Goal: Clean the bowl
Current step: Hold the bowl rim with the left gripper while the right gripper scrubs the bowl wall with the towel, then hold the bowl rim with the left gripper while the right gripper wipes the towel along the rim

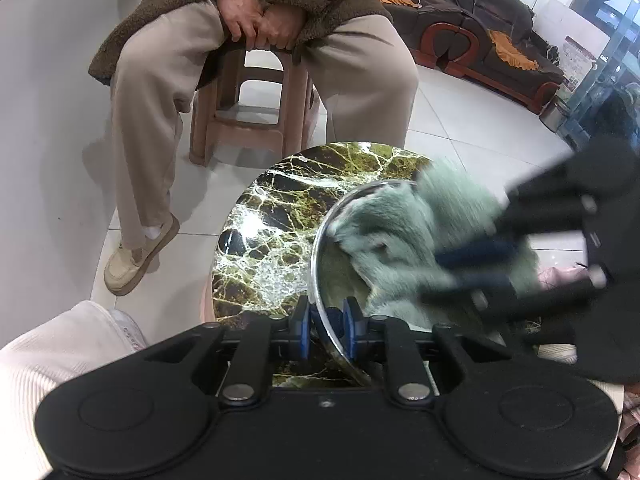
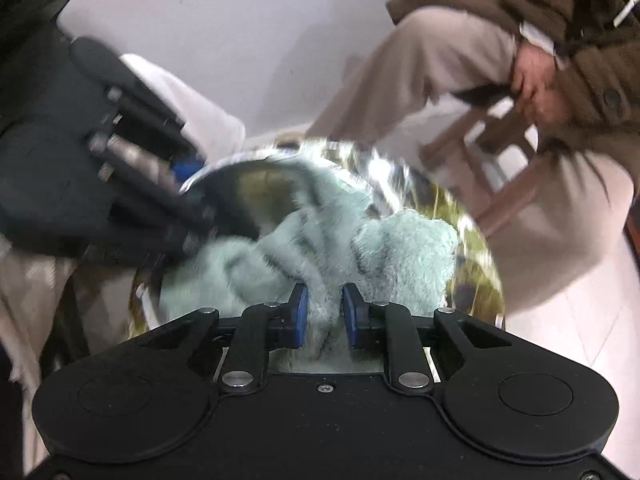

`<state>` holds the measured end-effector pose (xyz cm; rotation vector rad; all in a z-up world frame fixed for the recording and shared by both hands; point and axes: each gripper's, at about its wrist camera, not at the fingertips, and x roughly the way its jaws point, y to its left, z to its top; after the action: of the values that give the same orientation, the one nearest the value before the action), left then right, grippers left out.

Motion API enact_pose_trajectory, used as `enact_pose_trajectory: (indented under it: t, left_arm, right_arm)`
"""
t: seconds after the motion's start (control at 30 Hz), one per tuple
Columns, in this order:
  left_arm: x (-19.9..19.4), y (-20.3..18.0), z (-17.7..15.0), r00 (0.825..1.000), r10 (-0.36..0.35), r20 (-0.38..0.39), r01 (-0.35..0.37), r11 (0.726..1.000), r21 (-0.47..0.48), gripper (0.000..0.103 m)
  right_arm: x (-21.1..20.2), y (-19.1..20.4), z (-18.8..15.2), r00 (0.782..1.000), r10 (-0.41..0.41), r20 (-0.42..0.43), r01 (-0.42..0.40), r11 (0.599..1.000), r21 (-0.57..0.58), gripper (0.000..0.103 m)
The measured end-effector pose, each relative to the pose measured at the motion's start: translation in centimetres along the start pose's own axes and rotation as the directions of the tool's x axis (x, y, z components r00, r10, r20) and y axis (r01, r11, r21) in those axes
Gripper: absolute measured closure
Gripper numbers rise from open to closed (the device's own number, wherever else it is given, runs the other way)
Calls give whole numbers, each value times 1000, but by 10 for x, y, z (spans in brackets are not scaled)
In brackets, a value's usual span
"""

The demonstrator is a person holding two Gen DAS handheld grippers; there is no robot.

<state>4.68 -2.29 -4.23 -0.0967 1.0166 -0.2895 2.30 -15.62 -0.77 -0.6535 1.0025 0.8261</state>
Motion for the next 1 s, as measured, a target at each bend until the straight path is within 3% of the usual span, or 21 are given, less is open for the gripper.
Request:
enact_pose_trajectory:
  t: [0.1,0.33,0.6,0.77,1.0]
  left_arm:
    - [0,0,0,1000,2,-1,-2,1000,0,87]
    - [-1,0,-1,1000,10,-3,-10,1000,1,87]
    - [1,1,1,1000,8,8,-8,1000,6,87]
    - [5,1,5,1000,-5,14,5,1000,26,87]
    - [5,3,4,1000,-17,11,17,999,36,87]
  right_arm:
    - [-2,-3,1,999,-25,30,25,999,27,84]
    - [-5,-16,14,990,-69,120,60,996,73,69]
    - [7,-13,6,997,-71,36,69,997,47,75]
    - [8,-7,8,999,5,36,-6,999,42,80]
    - [16,-19,21,994,-83,68,81,996,29,83]
